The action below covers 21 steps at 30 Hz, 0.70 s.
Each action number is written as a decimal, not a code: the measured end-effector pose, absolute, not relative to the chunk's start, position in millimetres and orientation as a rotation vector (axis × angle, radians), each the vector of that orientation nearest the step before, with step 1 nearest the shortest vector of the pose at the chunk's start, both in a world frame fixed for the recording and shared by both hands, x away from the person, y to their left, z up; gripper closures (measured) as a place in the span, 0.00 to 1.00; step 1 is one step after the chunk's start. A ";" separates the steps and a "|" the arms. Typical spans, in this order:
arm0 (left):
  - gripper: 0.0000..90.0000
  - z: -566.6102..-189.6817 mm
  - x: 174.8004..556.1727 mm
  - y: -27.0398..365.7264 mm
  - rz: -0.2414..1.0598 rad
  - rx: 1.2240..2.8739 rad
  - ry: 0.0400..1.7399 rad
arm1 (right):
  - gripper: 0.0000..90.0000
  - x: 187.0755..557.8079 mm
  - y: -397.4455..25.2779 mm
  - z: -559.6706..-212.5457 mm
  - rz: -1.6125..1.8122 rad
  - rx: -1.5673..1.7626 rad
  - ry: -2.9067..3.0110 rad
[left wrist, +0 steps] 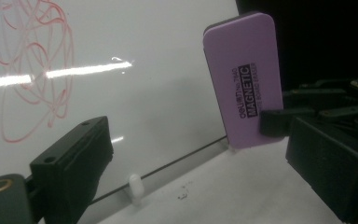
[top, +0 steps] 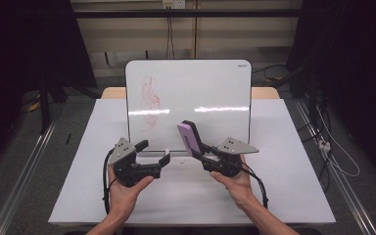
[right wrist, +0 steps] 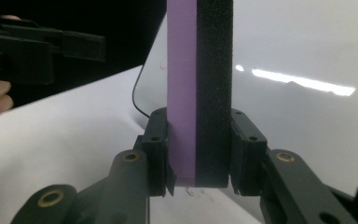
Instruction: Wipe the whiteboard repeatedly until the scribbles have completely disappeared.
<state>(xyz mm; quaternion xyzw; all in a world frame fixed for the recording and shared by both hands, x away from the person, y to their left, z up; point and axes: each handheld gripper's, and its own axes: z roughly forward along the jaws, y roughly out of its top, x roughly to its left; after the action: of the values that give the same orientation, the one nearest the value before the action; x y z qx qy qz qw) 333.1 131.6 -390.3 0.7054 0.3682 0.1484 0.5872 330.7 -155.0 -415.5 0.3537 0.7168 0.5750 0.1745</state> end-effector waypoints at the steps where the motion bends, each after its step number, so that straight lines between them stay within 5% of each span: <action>1: 0.08 -390.2 334.2 130.2 0.335 1.634 0.862 | 0.71 331.1 -153.7 -416.7 1.655 1.013 2.026; 21: 0.26 -388.6 340.7 92.3 0.305 1.593 0.825 | 0.71 327.2 -139.3 -424.8 1.751 1.001 2.024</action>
<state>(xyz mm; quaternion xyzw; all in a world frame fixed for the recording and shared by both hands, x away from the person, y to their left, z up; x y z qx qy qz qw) 340.7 92.3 -388.6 0.6911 0.3579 0.1321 0.6139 327.2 -139.3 -424.8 0.3469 0.7011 0.6066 0.1418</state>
